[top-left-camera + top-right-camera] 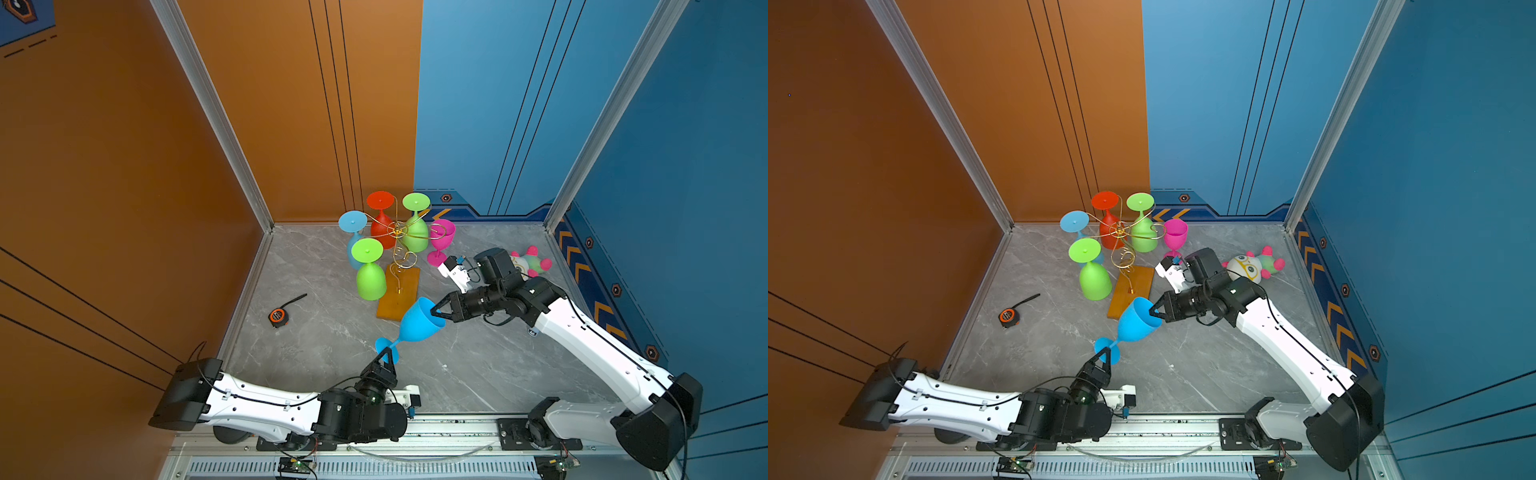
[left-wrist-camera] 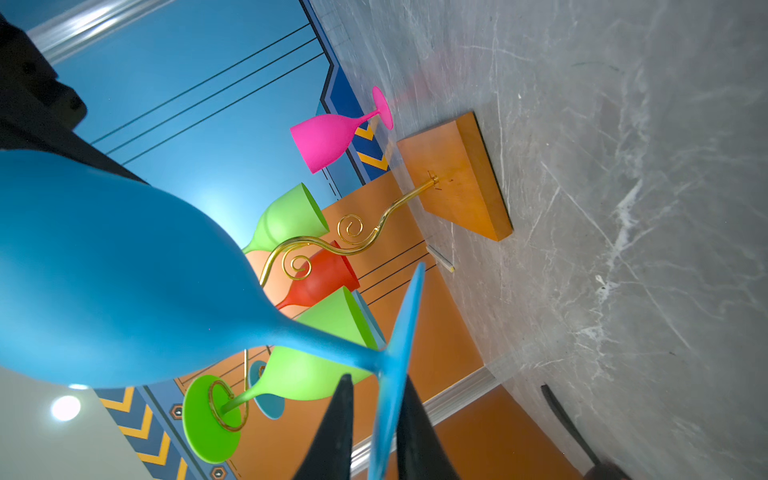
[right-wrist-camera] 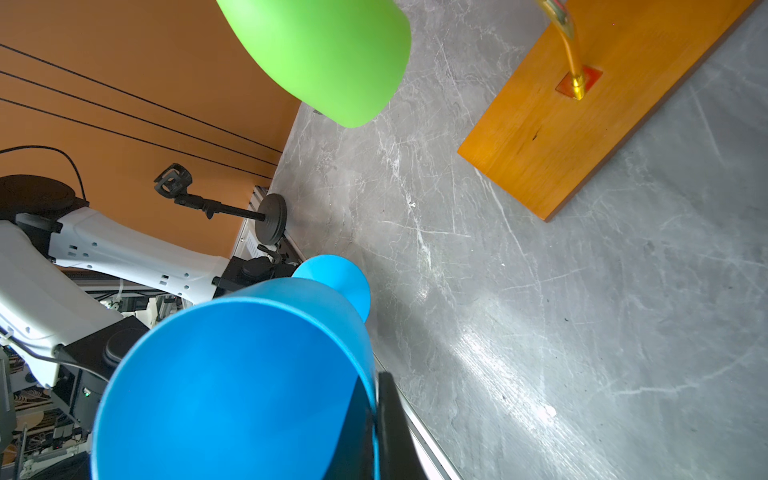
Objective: Take the wine glass off the wine glass rack
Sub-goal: 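Open the left gripper and pull it back while the right holds the glass, then carry the cyan glass upright with the right gripper beside the magenta glass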
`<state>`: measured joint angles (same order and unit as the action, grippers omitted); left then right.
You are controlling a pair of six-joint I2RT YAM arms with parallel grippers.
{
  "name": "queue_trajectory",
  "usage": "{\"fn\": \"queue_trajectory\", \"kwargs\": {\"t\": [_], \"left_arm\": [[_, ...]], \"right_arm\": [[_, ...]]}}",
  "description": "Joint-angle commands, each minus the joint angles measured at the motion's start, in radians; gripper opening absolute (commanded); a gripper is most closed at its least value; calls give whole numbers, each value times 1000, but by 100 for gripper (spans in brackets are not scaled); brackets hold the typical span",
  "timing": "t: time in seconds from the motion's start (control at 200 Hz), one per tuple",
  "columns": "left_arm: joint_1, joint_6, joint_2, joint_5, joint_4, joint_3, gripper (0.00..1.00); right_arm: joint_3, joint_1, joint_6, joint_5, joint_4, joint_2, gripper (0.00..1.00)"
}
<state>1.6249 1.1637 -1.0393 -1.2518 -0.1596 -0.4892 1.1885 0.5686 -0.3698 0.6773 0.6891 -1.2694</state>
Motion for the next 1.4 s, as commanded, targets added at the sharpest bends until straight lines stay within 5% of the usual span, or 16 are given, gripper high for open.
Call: {"fn": "queue_trajectory", "kwargs": {"t": [0.0, 0.195, 0.27, 0.43, 0.471, 0.591, 0.791, 1.076, 1.397], "left_arm": [[16, -57, 21, 24, 23, 10, 34], [18, -156, 41, 81, 21, -13, 58], [17, -281, 60, 98, -18, -36, 79], [-1, -578, 198, 187, -221, -115, 85], [-15, -659, 253, 252, -281, -133, 93], [-81, -816, 412, 351, -329, -148, 95], [-191, -940, 577, 366, -361, -141, 99], [-496, -1105, 550, 485, -448, -217, 98], [-861, -1171, 492, 713, -428, -231, 98]], "right_arm": [[21, -25, 26, -17, 38, 38, 0], [19, -110, 27, -54, 63, 83, 0], [23, -143, 38, -96, 81, 99, 0], [51, -209, 54, -176, 111, 114, 0], [66, -216, 65, -222, 126, 109, 0], [115, -228, 83, -355, 166, 85, 0], [196, -232, 109, -559, 217, 7, 0], [300, -254, 143, -786, 242, -159, 0], [467, -304, 172, -811, 223, -390, 0]]}}
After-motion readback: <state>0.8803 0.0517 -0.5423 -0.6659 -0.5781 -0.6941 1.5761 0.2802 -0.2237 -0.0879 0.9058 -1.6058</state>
